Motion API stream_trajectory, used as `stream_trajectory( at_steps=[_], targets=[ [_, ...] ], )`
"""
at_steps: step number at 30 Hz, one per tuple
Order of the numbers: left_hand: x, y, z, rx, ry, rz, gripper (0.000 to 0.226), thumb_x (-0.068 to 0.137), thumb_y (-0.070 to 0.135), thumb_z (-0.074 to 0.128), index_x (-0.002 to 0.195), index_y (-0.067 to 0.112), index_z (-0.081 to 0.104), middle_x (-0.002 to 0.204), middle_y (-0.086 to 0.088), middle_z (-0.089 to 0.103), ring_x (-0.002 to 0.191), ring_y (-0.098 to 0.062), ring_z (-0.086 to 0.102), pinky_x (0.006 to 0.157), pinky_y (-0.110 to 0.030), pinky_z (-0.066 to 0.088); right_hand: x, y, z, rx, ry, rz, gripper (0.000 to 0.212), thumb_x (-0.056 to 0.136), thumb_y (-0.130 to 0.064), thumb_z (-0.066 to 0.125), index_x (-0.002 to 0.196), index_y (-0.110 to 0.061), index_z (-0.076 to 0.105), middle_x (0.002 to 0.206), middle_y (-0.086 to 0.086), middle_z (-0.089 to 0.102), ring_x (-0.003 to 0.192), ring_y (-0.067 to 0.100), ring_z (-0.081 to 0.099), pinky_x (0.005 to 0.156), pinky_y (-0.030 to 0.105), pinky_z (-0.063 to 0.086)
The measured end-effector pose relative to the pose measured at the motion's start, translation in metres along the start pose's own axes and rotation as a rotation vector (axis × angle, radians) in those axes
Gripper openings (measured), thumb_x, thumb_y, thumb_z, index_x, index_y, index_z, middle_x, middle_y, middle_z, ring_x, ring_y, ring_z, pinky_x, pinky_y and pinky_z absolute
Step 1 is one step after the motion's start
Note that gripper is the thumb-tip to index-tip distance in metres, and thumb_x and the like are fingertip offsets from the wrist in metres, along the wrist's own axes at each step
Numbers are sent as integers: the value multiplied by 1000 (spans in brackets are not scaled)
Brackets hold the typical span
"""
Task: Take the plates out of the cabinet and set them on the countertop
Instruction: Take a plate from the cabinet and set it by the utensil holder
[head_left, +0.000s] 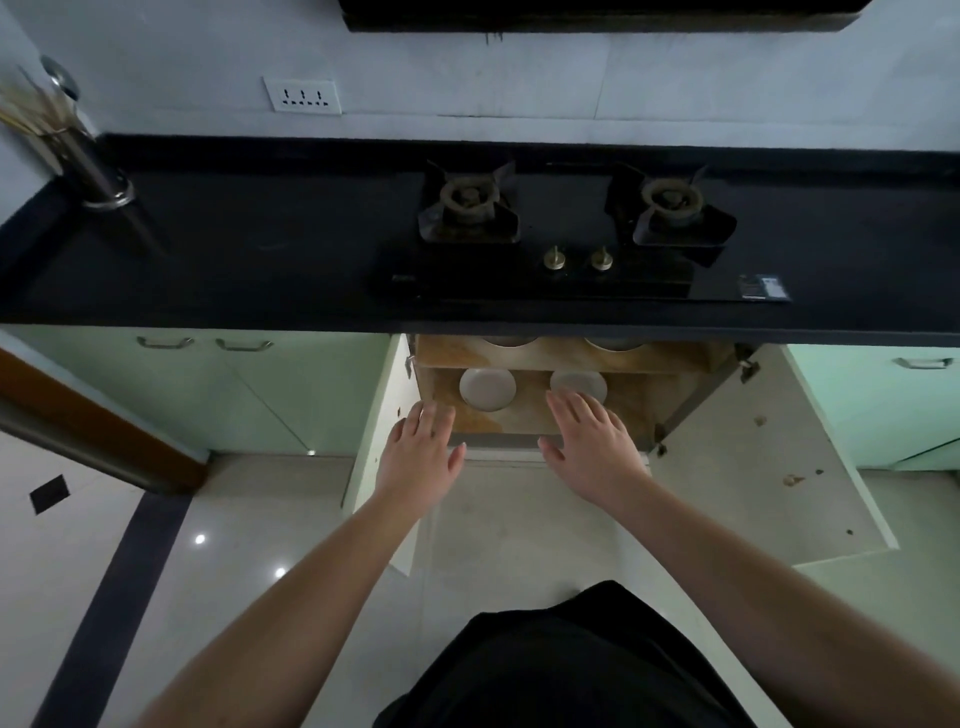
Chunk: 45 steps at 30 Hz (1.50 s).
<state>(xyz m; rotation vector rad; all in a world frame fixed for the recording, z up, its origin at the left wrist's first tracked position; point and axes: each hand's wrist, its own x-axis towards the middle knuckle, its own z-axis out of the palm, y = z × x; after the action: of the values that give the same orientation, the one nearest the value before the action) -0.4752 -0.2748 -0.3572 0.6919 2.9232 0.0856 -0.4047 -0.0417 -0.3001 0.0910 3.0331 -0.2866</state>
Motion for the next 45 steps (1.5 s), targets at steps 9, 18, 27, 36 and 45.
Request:
stream_trajectory(
  at_steps=[9,18,27,36,45],
  targets=[
    [54,33,4,131,16,-29,69,97,51,8,148,17,38,149,-9,46,144,-28,30,121,-47,1,49,53,18,103,-38,18,68,98,-50,36,154,-18,13,162,2,17,149,20,10,117,35,6],
    [109,78,19,71,-1,-23,63,100,45,25,152,10,27,156,-14,36,148,-30,21,120,-43,16,113,96,28,58,-16,-105,66,97,-38,40,153,-13,17,160,6,21,149,22,11,120,37,0],
    [149,74,90,75,-59,-51,70,98,55,7,158,18,5,166,-9,3,151,-29,-9,121,-46,-8,140,97,99,30,-59,-117,69,96,-33,41,154,-10,12,161,10,17,149,24,9,121,39,3],
    [194,40,171,27,-13,-42,69,100,54,16,156,15,23,164,-10,17,151,-31,6,122,-49,9,194,101,196,42,-25,-49,67,98,-38,39,154,-14,12,162,6,14,150,23,6,120,39,-1],
    [277,21,247,-2,5,-60,73,94,59,2,156,21,8,165,-7,11,151,-28,5,122,-51,7,267,133,274,-25,-19,-12,66,97,-41,37,154,-19,12,162,6,13,149,27,11,119,45,9]
  ],
)
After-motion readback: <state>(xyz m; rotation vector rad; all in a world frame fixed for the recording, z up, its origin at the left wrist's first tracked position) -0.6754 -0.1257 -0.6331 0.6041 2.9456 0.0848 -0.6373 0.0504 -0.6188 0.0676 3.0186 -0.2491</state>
